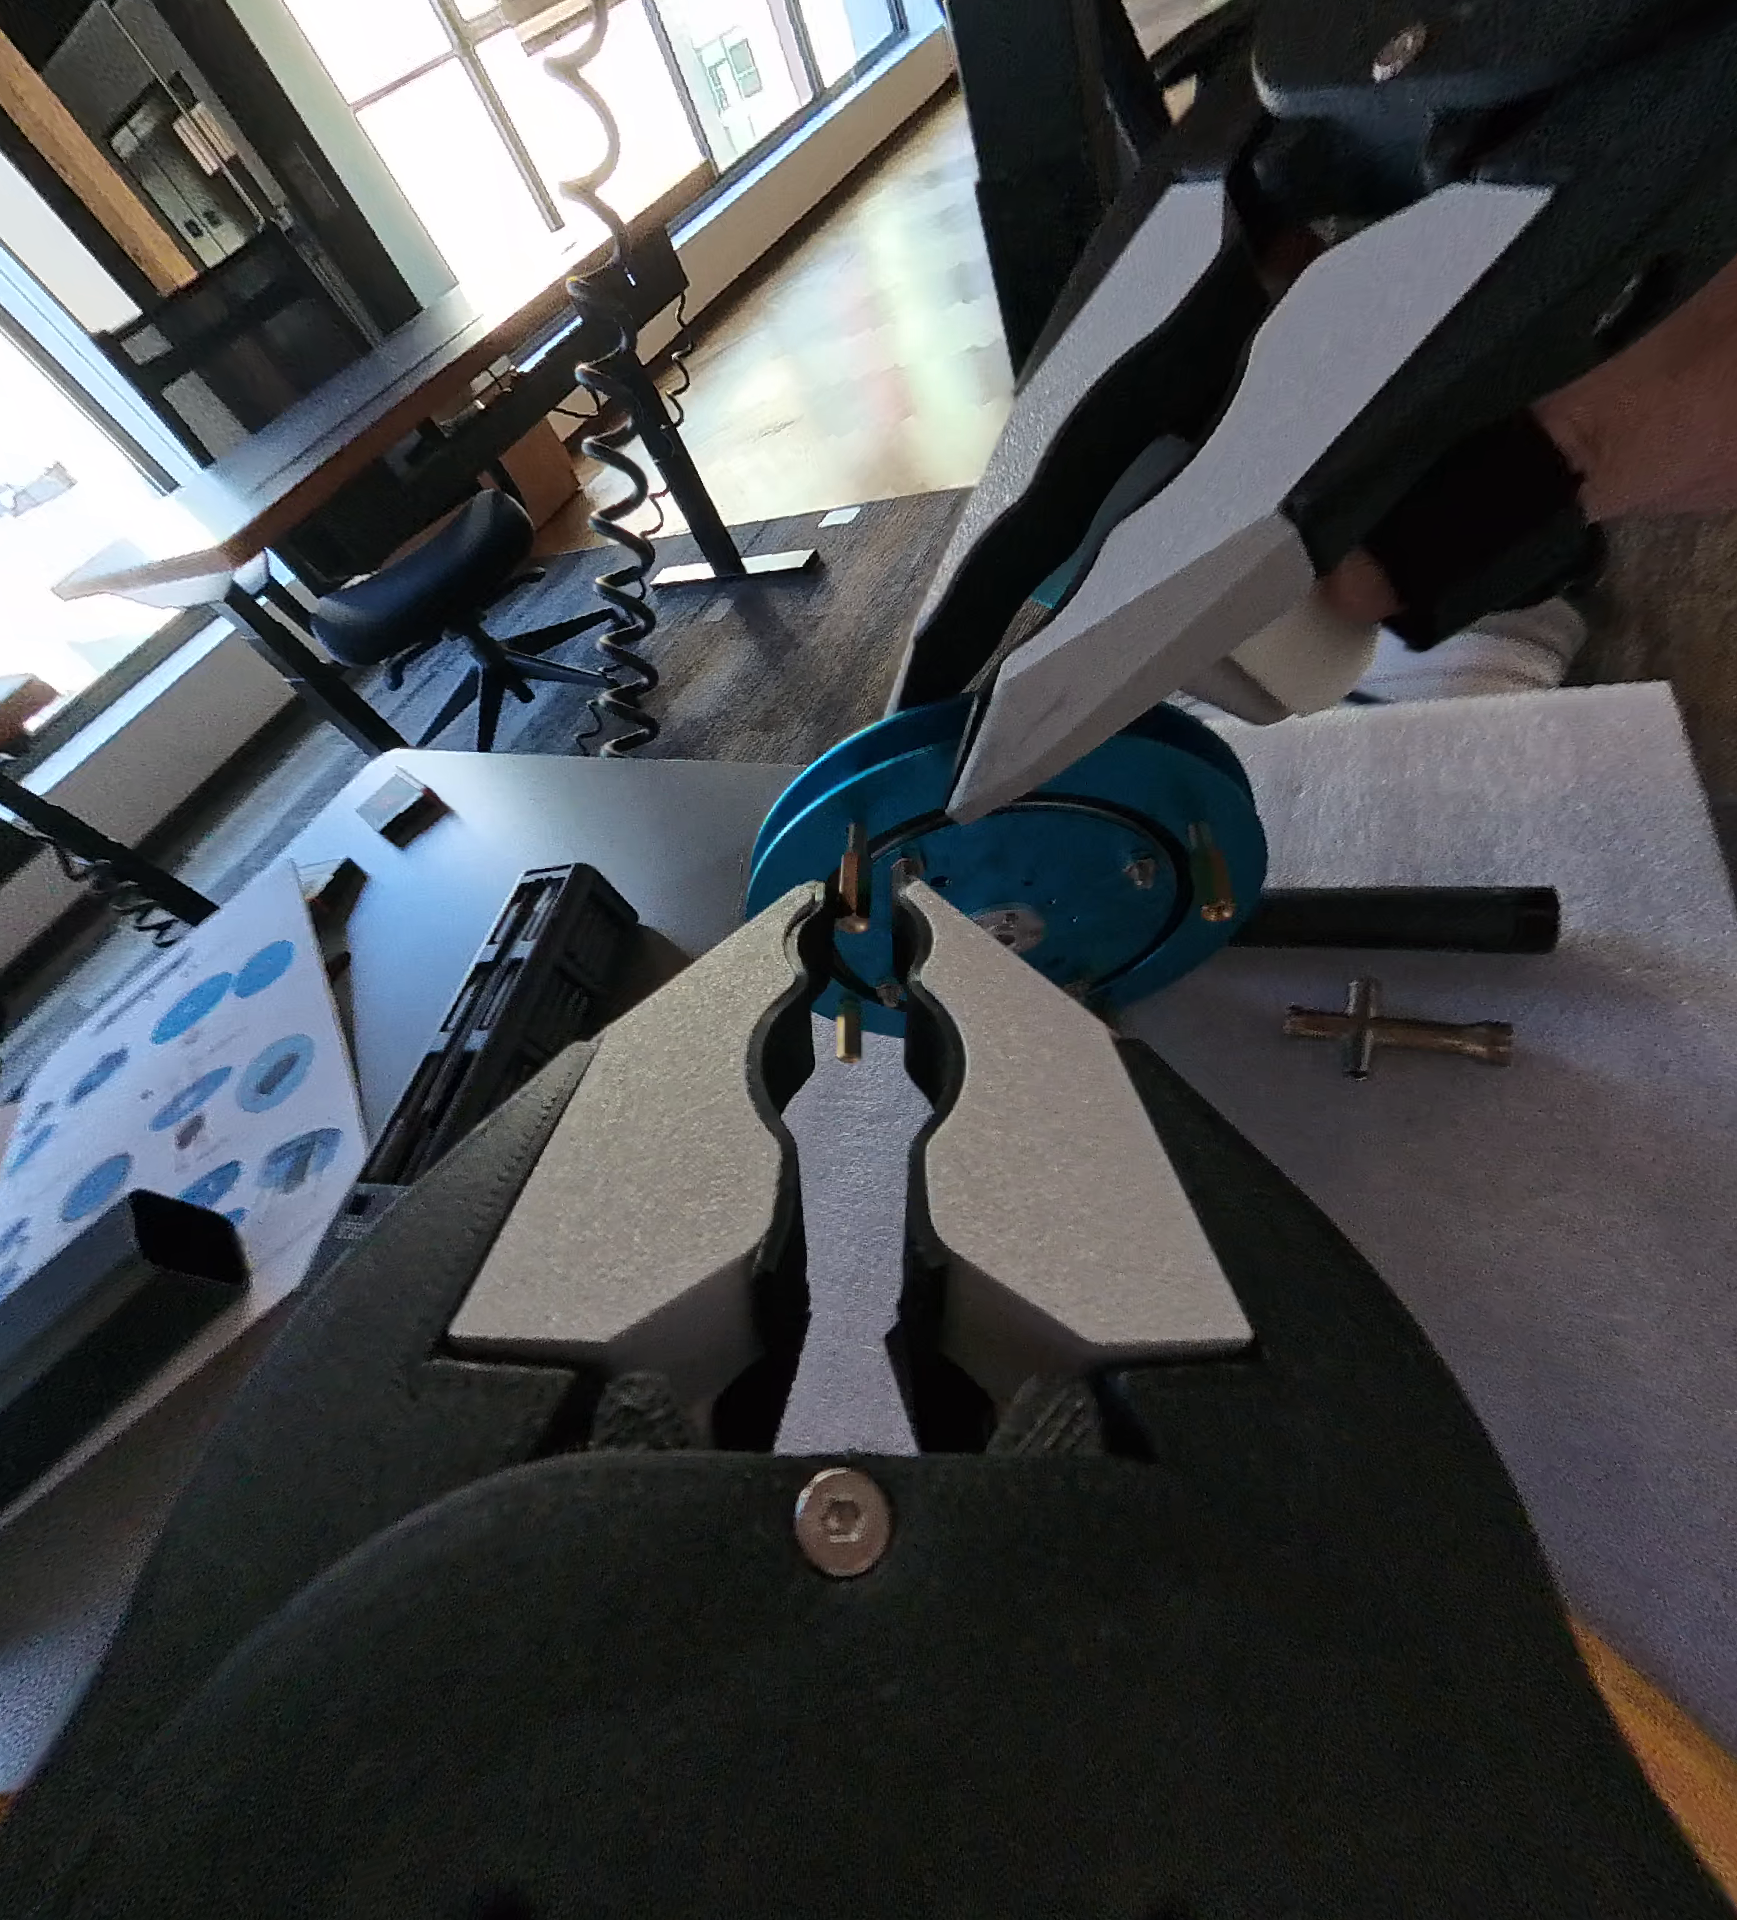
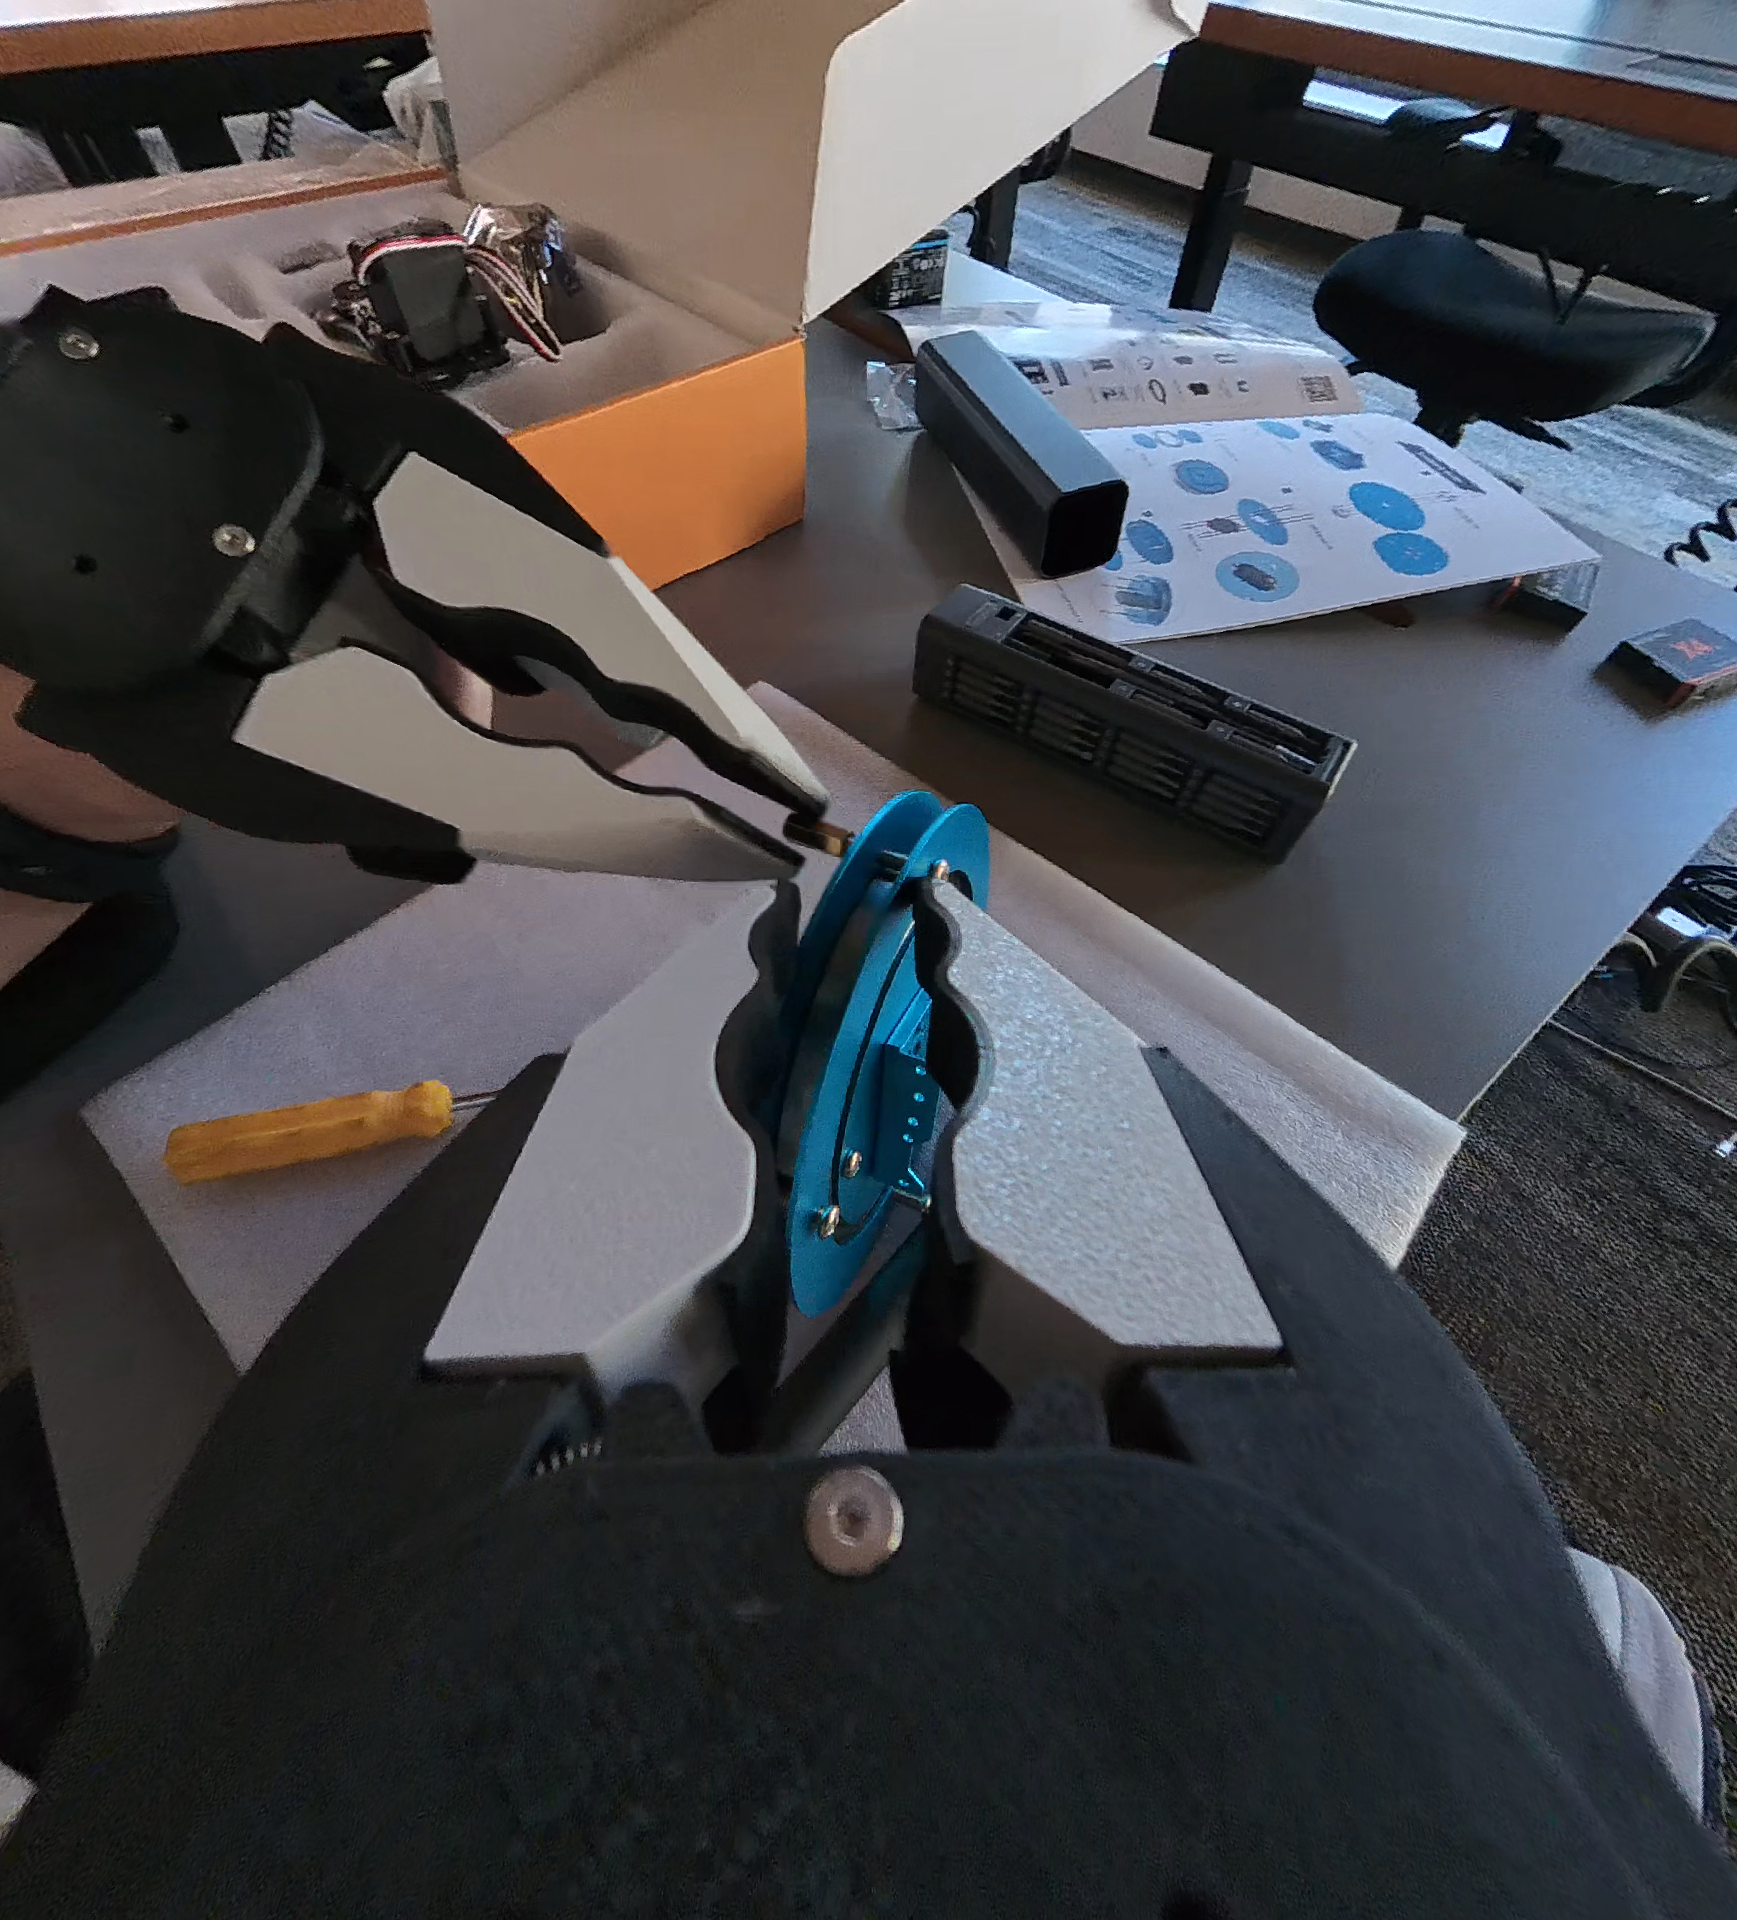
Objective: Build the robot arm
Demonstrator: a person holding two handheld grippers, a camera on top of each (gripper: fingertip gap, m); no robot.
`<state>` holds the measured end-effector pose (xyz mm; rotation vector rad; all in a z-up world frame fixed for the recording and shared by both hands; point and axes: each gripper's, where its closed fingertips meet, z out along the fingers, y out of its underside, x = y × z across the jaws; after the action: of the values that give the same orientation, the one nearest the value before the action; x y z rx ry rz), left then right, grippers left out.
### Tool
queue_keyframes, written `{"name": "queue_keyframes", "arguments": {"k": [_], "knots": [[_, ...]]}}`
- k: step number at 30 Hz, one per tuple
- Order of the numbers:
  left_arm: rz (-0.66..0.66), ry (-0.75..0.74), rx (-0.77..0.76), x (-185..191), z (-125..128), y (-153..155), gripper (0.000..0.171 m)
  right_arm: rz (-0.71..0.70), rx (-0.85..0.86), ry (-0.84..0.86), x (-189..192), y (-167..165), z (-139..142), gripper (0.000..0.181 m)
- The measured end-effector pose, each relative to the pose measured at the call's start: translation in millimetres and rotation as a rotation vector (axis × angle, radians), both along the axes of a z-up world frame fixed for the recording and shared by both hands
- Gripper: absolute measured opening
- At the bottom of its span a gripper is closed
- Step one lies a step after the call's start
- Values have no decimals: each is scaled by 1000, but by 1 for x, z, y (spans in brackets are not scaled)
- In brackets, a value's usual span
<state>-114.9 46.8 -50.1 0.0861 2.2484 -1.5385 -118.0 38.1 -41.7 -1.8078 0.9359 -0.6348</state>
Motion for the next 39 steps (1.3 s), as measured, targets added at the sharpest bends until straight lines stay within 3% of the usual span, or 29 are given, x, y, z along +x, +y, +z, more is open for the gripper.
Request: {"name": "queue_keyframes", "arguments": {"k": [5, 10, 13, 20, 27, 30, 34, 39], "knots": [[12, 315, -141, -5, 1, 13, 27, -24, 25, 2, -1, -6, 1, 20], [24, 517, -298, 3, 12, 17, 18, -20, 39, -3, -2, -7, 0, 19], [9, 562, -267, 2, 3, 10, 30, -18, 58, 0, -1, -8, 1, 19], [-15, 561, -242, -1, -3, -6, 7, -13, 79, -6, -1, -9, 1, 19], [-4, 571, -274, 1, 0, -9, 4, -6, 98, -3, 0, -11, 1, 19], [7, 605, -292, 3, -1, -7, 16, -9, 103, -5, 0, -13, 1, 19], [12, 591, -327, 5, 5, -4, 5, -9, 113, -4, 0, -13, 1, 19], [8, 609, -311, 3, 2, -7, 4, -8, 119, -5, 1, -13, 1, 19]]}}
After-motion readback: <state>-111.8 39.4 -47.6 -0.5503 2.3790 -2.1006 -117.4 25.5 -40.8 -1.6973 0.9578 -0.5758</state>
